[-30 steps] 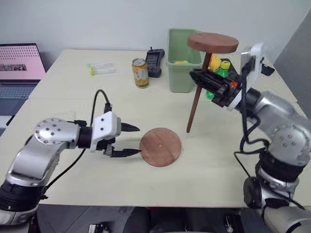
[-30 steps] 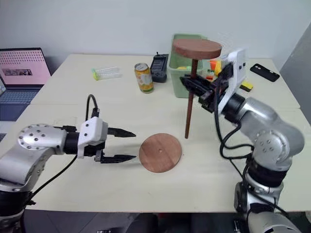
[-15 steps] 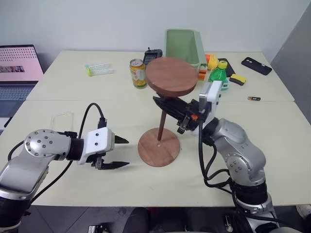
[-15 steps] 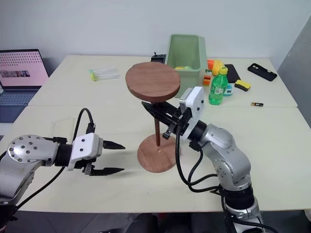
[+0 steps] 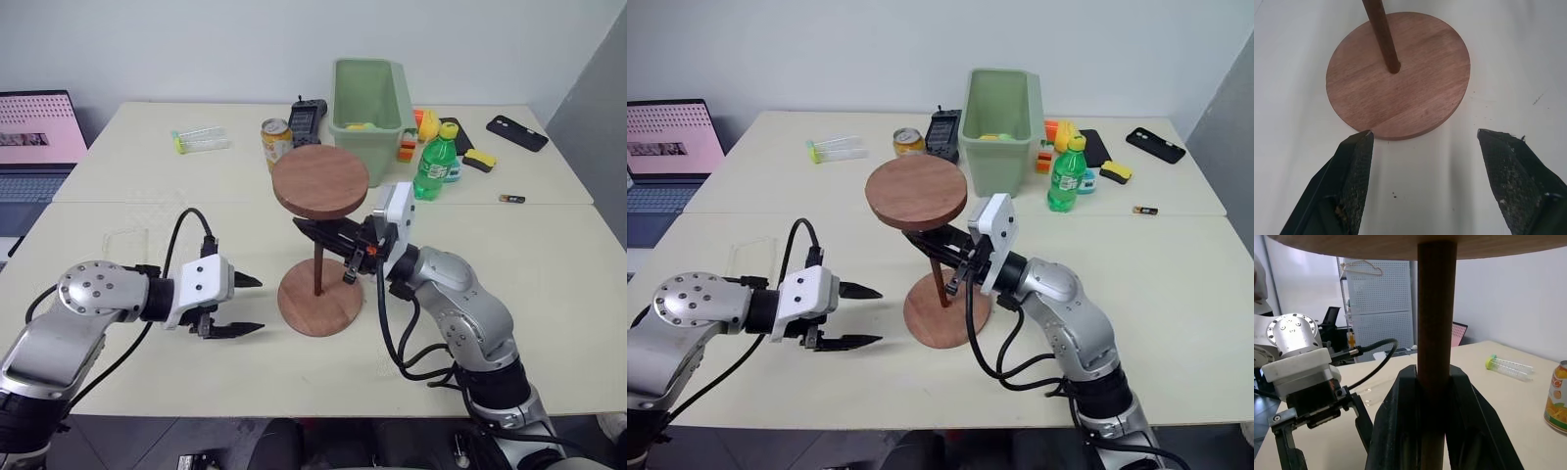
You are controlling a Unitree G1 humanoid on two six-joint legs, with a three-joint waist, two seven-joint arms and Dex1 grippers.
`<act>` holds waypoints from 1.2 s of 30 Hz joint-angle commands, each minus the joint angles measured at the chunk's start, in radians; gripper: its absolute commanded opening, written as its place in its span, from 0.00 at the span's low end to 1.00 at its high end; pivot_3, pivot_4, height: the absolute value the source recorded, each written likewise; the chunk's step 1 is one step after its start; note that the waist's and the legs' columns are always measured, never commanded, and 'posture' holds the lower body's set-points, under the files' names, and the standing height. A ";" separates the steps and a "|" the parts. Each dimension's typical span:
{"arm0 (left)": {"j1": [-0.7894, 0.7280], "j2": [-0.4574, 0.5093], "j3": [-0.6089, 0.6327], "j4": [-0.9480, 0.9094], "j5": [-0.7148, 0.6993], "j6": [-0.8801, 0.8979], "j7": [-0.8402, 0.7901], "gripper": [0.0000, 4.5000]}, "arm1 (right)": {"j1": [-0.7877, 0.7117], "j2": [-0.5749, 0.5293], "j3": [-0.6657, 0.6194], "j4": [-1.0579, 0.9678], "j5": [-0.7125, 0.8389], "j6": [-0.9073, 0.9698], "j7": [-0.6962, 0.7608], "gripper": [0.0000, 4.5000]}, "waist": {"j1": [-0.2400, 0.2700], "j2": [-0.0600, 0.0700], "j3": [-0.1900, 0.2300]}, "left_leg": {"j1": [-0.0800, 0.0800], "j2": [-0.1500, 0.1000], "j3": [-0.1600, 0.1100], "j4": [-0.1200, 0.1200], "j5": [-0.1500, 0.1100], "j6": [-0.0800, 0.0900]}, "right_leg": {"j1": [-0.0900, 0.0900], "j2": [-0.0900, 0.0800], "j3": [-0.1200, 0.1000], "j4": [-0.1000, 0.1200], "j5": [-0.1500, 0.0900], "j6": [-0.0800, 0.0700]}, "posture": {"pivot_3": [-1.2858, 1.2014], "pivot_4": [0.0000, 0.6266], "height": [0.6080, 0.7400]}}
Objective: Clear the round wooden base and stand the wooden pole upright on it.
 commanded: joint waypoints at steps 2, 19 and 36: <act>-0.008 -0.003 0.003 -0.001 0.002 -0.020 -0.003 0.78 | -0.008 -0.007 0.003 -0.018 0.005 -0.026 0.021 0.06 | 0.000 0.000 0.000 | 0.000 0.000 0.000 0.000 0.000 0.000 | 0.000 0.000 0.000 0.000 0.000 0.000 | 0.52 0.24 1.00; -0.012 -0.018 -0.003 0.010 0.011 -0.035 0.000 0.78 | 0.016 -0.047 0.042 -0.004 -0.016 -0.025 0.060 0.06 | 0.000 0.000 0.000 | 0.000 0.000 0.000 0.000 0.000 0.000 | 0.000 0.000 0.000 0.000 0.000 0.000 | 0.52 0.24 1.00; -0.008 -0.029 0.003 0.007 0.006 -0.029 0.016 0.78 | 0.021 -0.050 0.079 0.156 -0.082 0.052 -0.008 0.06 | 0.000 -0.001 -0.004 | 0.006 0.000 0.000 0.000 0.000 0.000 | 0.005 0.000 0.001 0.001 0.000 0.000 | 0.52 0.24 1.00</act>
